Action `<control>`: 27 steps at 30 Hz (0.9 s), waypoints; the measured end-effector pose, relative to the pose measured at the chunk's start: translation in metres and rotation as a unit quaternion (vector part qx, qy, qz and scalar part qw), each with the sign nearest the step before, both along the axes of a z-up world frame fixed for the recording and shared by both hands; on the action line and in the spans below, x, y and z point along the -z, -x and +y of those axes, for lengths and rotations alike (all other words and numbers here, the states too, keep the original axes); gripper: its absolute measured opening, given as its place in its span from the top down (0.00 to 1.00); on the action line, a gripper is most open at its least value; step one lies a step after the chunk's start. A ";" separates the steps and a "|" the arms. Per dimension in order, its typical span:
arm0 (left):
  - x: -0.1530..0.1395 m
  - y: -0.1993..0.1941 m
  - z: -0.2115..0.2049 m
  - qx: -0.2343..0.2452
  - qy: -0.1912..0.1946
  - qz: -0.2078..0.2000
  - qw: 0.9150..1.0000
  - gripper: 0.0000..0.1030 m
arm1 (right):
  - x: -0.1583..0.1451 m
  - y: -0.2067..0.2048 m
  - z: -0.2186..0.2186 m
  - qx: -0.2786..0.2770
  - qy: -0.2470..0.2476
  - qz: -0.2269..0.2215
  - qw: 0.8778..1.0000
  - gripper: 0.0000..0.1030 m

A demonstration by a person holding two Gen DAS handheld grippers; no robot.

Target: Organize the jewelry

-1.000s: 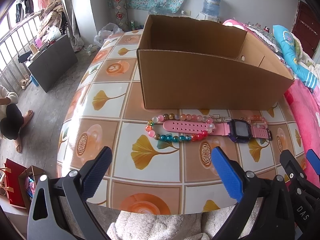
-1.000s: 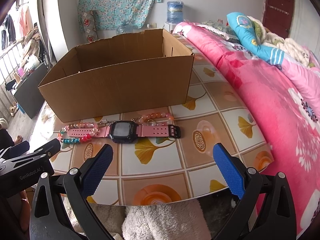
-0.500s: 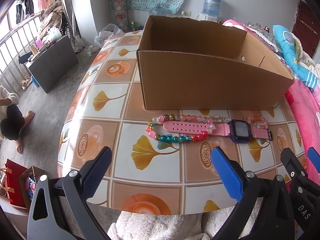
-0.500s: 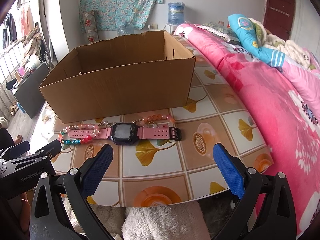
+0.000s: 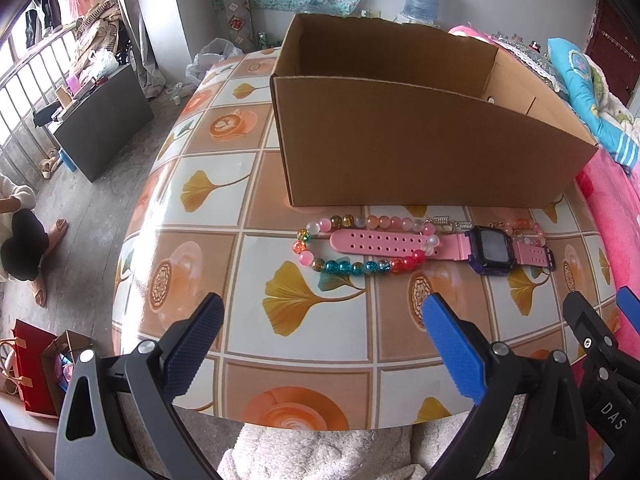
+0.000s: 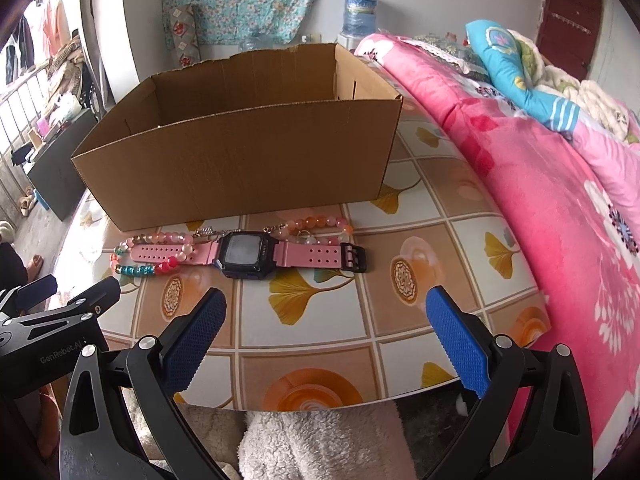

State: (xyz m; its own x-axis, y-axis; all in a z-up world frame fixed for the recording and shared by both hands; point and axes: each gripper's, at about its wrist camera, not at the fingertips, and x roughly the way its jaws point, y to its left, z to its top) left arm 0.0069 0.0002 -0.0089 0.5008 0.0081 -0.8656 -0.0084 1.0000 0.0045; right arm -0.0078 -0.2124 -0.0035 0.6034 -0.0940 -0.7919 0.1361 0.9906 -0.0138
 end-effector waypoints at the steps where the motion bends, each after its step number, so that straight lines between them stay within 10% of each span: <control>1: 0.001 -0.002 0.001 -0.002 0.000 0.003 1.000 0.05 | -0.001 -0.001 -0.001 0.003 0.001 -0.003 1.000 0.06; 20: -0.008 -0.007 0.006 0.069 -0.051 -0.071 0.994 0.05 | -0.021 -0.010 0.005 -0.068 0.023 -0.061 0.996 0.10; 27: -0.011 0.001 0.029 0.132 0.062 -0.110 0.983 0.05 | -0.017 -0.030 0.025 -0.134 -0.021 -0.048 0.990 0.28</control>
